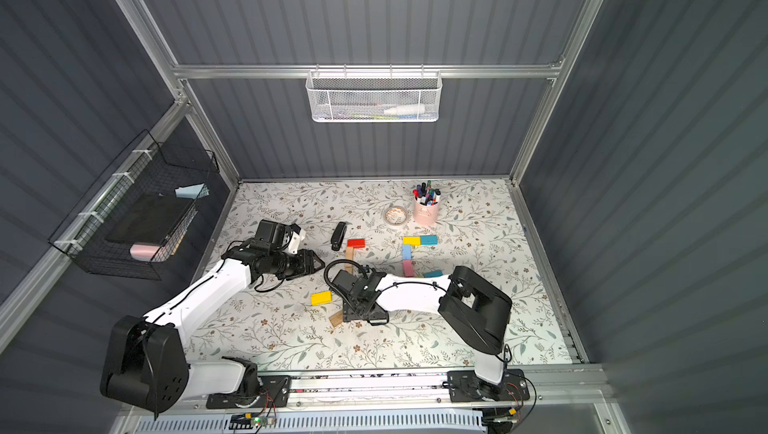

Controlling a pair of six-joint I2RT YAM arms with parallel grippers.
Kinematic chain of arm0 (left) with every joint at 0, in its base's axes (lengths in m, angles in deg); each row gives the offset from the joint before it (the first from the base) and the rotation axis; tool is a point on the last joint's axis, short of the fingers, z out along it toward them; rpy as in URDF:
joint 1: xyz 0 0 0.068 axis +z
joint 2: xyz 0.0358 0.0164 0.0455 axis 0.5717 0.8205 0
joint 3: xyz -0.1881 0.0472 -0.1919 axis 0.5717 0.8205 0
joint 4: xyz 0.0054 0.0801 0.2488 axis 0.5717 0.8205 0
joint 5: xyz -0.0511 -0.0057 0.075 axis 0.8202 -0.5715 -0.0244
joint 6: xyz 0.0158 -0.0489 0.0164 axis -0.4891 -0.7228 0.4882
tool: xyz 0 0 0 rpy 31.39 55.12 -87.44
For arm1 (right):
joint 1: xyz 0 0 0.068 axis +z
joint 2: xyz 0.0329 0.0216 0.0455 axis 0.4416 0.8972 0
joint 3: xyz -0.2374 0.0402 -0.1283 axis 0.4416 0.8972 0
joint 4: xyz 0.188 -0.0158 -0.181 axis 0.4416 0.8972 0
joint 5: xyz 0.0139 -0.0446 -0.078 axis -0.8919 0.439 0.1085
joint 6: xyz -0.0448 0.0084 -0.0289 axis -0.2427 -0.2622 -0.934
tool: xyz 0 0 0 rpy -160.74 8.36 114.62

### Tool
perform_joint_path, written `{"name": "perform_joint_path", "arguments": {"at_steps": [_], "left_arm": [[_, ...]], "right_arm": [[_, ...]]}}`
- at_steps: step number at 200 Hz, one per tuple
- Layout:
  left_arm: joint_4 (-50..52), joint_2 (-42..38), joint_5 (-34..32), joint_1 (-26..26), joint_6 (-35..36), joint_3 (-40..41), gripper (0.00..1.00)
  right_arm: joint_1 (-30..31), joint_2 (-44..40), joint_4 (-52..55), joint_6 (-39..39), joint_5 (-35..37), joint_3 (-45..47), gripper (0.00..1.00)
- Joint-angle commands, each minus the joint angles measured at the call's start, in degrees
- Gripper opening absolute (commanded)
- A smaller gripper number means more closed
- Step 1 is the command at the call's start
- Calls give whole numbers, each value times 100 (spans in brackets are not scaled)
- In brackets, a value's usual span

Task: Assemble the letter c with building blocks
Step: Adjust the building block at the center of the board.

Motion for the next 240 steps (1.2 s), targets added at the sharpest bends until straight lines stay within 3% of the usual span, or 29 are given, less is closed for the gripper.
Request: {"name": "perform_joint_path", "arguments": {"at_steps": [1, 120, 192, 240], "left_arm": [[60, -182, 72, 24, 142, -41, 60], [69, -182, 59, 24, 160, -34, 60], [84, -163, 45, 24, 160, -29, 60], [104, -174, 21, 26, 174, -37, 60]], "right_arm": [[-26, -124, 105, 119, 84, 68, 78], [-136, 16, 404, -182, 217, -99, 80], [-65, -357, -56, -931, -234, -91, 80], [-9, -273, 326, -1491, -280, -143, 86]]}}
